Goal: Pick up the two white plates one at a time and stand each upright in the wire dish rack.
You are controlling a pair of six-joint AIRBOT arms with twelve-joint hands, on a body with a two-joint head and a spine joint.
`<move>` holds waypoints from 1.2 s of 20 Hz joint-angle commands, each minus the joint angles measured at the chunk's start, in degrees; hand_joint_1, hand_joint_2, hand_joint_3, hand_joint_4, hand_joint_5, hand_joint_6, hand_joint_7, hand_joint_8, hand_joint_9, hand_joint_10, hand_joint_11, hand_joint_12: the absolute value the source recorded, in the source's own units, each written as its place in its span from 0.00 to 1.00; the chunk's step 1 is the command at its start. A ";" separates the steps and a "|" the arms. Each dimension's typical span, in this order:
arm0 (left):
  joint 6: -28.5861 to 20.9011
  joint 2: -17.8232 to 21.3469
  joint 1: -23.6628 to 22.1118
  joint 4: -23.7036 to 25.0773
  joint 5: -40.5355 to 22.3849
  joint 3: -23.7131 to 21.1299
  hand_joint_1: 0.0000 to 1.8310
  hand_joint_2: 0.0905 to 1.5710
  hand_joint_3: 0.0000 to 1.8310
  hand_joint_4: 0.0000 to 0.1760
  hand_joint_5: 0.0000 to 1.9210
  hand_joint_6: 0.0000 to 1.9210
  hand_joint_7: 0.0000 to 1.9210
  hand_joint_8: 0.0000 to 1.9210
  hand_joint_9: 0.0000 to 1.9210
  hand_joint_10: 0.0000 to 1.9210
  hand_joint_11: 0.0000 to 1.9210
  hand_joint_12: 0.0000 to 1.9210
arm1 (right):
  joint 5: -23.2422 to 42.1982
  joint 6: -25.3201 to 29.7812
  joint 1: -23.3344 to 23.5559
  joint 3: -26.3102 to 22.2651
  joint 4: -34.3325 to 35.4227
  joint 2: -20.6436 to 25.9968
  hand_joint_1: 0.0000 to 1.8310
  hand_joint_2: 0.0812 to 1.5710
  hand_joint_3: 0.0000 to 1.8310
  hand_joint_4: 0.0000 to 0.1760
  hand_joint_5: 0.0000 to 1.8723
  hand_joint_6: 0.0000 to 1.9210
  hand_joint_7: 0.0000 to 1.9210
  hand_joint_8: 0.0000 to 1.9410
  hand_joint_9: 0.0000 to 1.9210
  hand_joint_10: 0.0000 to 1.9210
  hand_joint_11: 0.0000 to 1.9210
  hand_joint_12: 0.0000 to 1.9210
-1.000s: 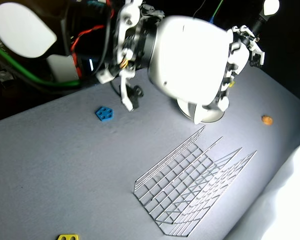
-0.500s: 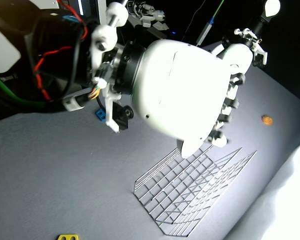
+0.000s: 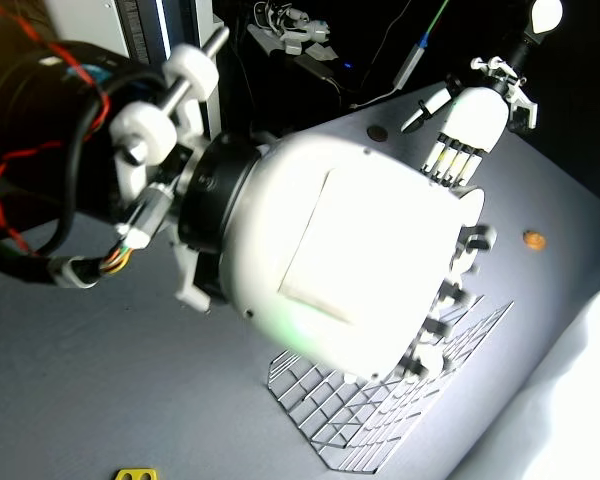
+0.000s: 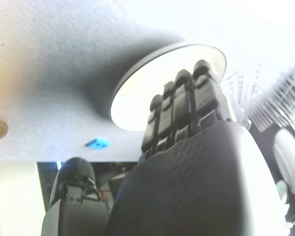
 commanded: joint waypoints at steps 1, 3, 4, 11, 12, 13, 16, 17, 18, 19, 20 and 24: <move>-0.06 0.30 -0.10 -3.15 -1.45 0.53 0.00 0.70 0.00 0.00 0.04 0.01 0.05 0.01 0.04 0.01 0.02 0.01 | 8.04 0.57 1.21 0.42 1.26 0.40 0.68 0.67 0.00 0.10 0.57 0.47 0.57 0.38 0.62 0.00 0.41 0.46; -0.06 0.22 -0.10 -3.14 -1.45 0.60 0.00 0.70 0.00 0.00 0.04 0.00 0.04 0.00 0.04 0.00 0.01 0.01 | 7.46 -0.04 1.24 1.22 1.26 0.37 0.68 0.66 0.00 0.10 0.58 0.45 0.58 0.36 0.63 0.00 0.42 0.46; -0.06 0.21 -0.11 -3.14 -1.45 0.60 0.00 0.70 0.00 0.00 0.04 0.00 0.05 0.00 0.04 0.00 0.01 0.01 | 7.05 -0.66 1.27 1.50 1.26 0.37 0.68 0.66 0.00 0.11 0.59 0.45 0.58 0.35 0.63 0.00 0.42 0.46; -0.07 0.17 -0.48 -3.13 -1.45 0.71 0.00 0.70 0.00 0.00 0.04 0.00 0.04 0.00 0.04 0.00 0.01 0.01 | 3.28 -2.38 1.42 3.47 1.25 -0.31 0.68 0.66 0.00 0.10 0.58 0.46 0.58 0.36 0.63 0.00 0.42 0.44; -0.07 0.13 -0.48 -3.13 -1.45 0.76 0.00 0.70 0.00 0.00 0.04 0.00 0.04 0.00 0.04 0.00 0.01 0.01 | 3.23 -2.40 1.44 3.76 1.25 -0.47 0.68 0.66 0.00 0.10 0.58 0.46 0.58 0.36 0.63 0.00 0.42 0.44; -0.07 0.11 -0.52 -3.13 -1.45 0.80 0.00 0.70 0.00 0.00 0.04 0.00 0.04 0.00 0.03 0.00 0.00 0.01 | 3.23 -2.45 1.52 3.98 1.25 -0.68 0.68 0.66 0.00 0.10 0.58 0.46 0.58 0.35 0.63 0.00 0.43 0.44; -0.07 0.02 -0.57 -3.13 -1.45 1.00 0.00 0.70 0.00 0.00 0.05 0.01 0.05 0.00 0.04 0.00 0.02 0.01 | 3.23 -3.67 1.62 4.58 1.24 -1.68 0.68 0.66 0.00 0.09 0.58 0.47 0.58 0.36 0.63 0.00 0.42 0.44; -0.07 -0.01 -0.57 -3.13 -1.45 1.04 0.00 0.70 0.00 0.00 0.04 0.00 0.04 0.00 0.03 0.00 0.01 0.01 | 3.24 -3.66 1.66 4.83 1.25 -2.03 0.68 0.66 0.00 0.10 0.58 0.46 0.58 0.36 0.63 0.00 0.44 0.43; -0.07 -0.01 -0.57 -3.13 -1.45 1.04 0.00 0.70 0.00 0.00 0.04 0.00 0.04 0.00 0.04 0.00 0.01 0.01 | 3.25 -3.44 1.67 5.07 1.25 -2.42 0.68 0.66 0.00 0.10 0.58 0.45 0.58 0.36 0.63 0.00 0.44 0.43; -0.07 -0.01 -0.59 -3.13 -1.45 1.06 0.00 0.70 0.00 0.00 0.04 0.00 0.04 0.00 0.03 0.00 0.00 0.01 | 3.25 -3.08 1.66 5.34 1.25 -2.74 0.68 0.66 0.00 0.11 0.59 0.44 0.59 0.34 0.64 0.00 0.44 0.43; -0.07 -0.01 -0.61 -3.13 -1.45 1.08 0.00 0.71 0.00 0.00 0.04 0.00 0.04 0.00 0.03 0.00 0.01 0.01 | 3.08 -2.23 1.66 5.63 1.25 -3.04 0.68 0.66 0.00 0.09 0.58 0.45 0.58 0.36 0.63 0.00 0.43 0.44; -0.07 -0.19 -0.63 -3.13 -1.46 1.34 0.00 0.70 0.00 0.00 0.04 0.00 0.04 0.00 0.04 0.00 0.01 0.02 | 0.38 2.24 1.87 7.12 1.26 -4.35 0.68 0.67 0.00 0.10 0.58 0.46 0.57 0.38 0.63 0.00 0.43 0.45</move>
